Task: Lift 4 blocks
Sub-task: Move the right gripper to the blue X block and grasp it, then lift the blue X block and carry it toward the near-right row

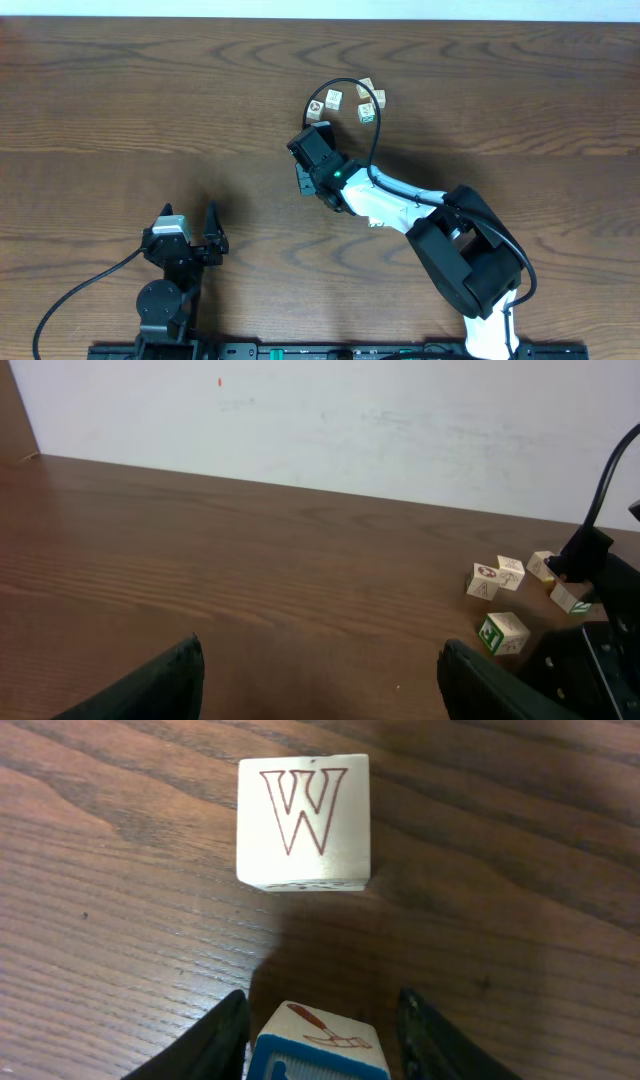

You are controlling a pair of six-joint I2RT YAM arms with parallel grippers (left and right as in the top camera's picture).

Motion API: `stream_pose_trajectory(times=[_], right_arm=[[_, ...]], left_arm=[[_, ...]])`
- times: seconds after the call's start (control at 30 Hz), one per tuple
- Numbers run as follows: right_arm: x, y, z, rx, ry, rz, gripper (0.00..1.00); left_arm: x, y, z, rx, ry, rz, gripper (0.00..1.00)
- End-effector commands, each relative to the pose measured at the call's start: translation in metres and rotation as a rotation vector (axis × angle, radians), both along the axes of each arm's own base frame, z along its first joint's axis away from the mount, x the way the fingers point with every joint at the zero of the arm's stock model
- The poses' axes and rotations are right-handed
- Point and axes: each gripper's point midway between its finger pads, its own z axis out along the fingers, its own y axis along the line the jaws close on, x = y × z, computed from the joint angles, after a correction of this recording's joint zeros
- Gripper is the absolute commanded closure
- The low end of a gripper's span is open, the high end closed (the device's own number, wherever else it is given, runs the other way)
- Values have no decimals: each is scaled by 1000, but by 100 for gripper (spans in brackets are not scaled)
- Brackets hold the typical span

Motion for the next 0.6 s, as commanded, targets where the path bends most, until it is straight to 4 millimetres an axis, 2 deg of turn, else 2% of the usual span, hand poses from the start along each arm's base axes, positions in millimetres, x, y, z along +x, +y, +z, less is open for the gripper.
stream_pose_trajectory(times=[0.0, 0.23, 0.4, 0.5, 0.57], right_arm=[[-1, -5, -12, -35, 13, -25, 60], [5, -12, 1, -104, 7, -28, 67], [11, -12, 14, -146, -12, -11, 53], [14, -11, 21, -153, -16, -9, 52], [16, -10, 25, -153, -16, -9, 55]], left_arm=[[-1, 5, -17, 6, 53, 29, 25], [-1, 5, -17, 6, 53, 29, 25], [-1, 5, -17, 6, 53, 29, 25], [-1, 5, -17, 6, 53, 29, 25], [-1, 5, -17, 6, 53, 29, 25]])
